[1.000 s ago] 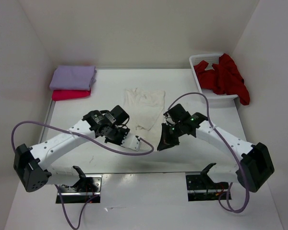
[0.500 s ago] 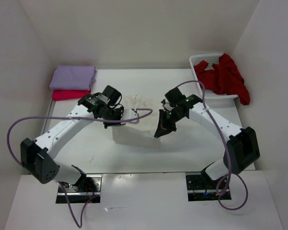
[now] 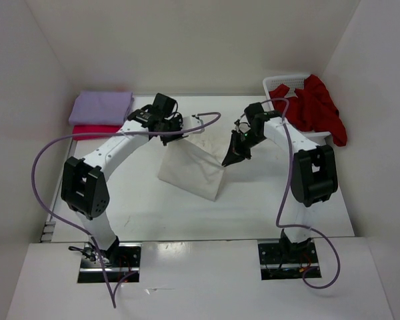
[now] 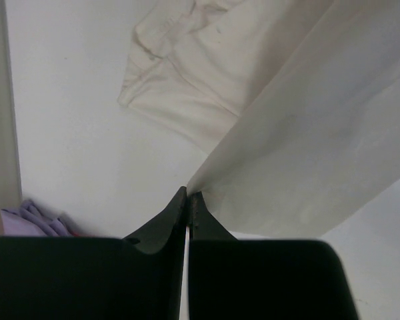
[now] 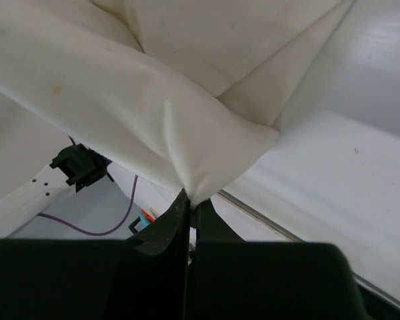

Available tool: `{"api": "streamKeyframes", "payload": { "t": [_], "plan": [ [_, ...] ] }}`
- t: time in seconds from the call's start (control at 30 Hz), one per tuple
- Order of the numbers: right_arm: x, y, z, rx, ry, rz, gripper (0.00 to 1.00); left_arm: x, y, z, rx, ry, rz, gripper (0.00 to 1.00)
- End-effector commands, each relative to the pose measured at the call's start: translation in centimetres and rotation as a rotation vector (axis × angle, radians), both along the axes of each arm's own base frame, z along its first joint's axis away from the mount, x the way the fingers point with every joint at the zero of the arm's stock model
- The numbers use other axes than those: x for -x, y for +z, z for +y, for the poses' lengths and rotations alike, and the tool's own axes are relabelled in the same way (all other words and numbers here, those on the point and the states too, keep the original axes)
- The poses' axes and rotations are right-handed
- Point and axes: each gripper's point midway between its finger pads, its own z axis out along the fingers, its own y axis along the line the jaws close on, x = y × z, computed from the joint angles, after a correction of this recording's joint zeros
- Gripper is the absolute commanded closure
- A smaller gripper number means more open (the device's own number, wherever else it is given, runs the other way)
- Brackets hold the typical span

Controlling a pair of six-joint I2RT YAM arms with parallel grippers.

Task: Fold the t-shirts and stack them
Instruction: Fold the long partially folded tshirt into a neat square

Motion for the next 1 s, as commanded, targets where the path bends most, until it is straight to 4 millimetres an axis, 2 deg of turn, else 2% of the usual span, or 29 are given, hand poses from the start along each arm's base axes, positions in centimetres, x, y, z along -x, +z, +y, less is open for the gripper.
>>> {"api": "streamKeyframes", "payload": {
  "t": [0.0,0.03,0.13,0.2,0.37,0.43,0.47,0.5,0.53,0.57,0.63,0.67,0.7,0.73,0.77,0.8,0.83,0.87,0.9,0.93,0.97],
  "plan": [
    [-1.2,1.8,0.1,-0.053,0.033,-0.047,1.0,-3.9,3.2,-0.7,0.076,0.044,-0.136,1.0],
    [-1.7,1.5,-0.1,-0.062,0.023,-0.04,1.0,-4.7,4.0,-0.4,0.083,0.059,-0.168,1.0],
    [-2.9,0.9,0.2,-0.085,0.012,-0.029,1.0,-5.4,3.5,-0.5,0.078,0.06,-0.19,1.0],
    [-4.0,0.4,0.5,-0.087,0.012,-0.037,1.0,-5.3,1.9,-0.4,0.064,0.053,-0.175,1.0],
    [-6.2,-0.6,-0.4,-0.123,-0.043,-0.037,1.0,-6.7,0.1,-0.4,0.066,0.066,-0.244,1.0],
    [-7.2,-0.7,-0.7,-0.138,-0.072,-0.047,1.0,-7.6,0.6,-0.7,0.086,0.074,-0.3,1.0],
    [-7.7,-0.7,-1.1,-0.141,-0.09,-0.054,1.0,-7.8,-0.2,-0.7,0.085,0.074,-0.299,1.0],
    [-8.1,-1.1,-1.4,-0.141,-0.11,-0.042,1.0,-8.6,0.8,-0.9,0.102,0.082,-0.348,1.0],
    [-8.3,-1.3,-1.2,-0.157,-0.106,-0.043,1.0,-8.7,0.6,-1.0,0.107,0.082,-0.356,1.0],
    [-9.0,-0.9,-1.0,-0.164,-0.111,-0.07,1.0,-8.9,0.1,-1.1,0.109,0.083,-0.362,0.96],
    [-9.7,-1.7,-0.7,-0.179,-0.127,-0.058,0.98,-9.5,-0.2,-1.3,0.126,0.084,-0.395,0.89],
    [-10.3,-2.0,-0.6,-0.185,-0.132,-0.078,0.78,-9.9,-0.3,-1.5,0.134,0.084,-0.411,0.85],
    [-11.1,-2.2,-1.3,-0.169,-0.158,-0.098,0.69,-10.1,0.0,-1.6,0.136,0.079,-0.43,0.82],
    [-12.0,-2.7,-2.0,-0.154,-0.196,-0.099,0.61,-9.9,-1.2,-1.5,0.129,0.078,-0.417,0.77],
    [-13.3,-2.8,-2.5,-0.144,-0.218,-0.147,0.53,-10.1,-1.3,-1.3,0.125,0.09,-0.43,0.67],
    [-14.4,-3.1,-3.3,-0.109,-0.253,-0.18,0.49,-10.7,-1.4,-1.1,0.127,0.116,-0.455,0.51],
    [-15.4,-3.0,-4.3,-0.103,-0.298,-0.199,0.46,-10.8,-1.4,-0.9,0.13,0.133,-0.465,0.45],
    [-17.0,-1.5,-4.8,-0.111,-0.32,-0.276,0.44,-10.9,-2.1,-0.6,0.117,0.147,-0.465,0.37],
    [-17.7,-0.7,-5.0,-0.105,-0.327,-0.316,0.43,-10.9,-2.1,-0.3,0.121,0.176,-0.46,0.3],
    [-18.8,0.6,-6.0,-0.077,-0.357,-0.367,0.43,-11.1,-2.0,0.4,0.1,0.212,-0.459,0.23],
    [-19.2,2.5,-6.3,-0.066,-0.357,-0.432,0.43,-10.8,-2.1,0.8,0.074,0.229,-0.423,0.23]
  ]
}}
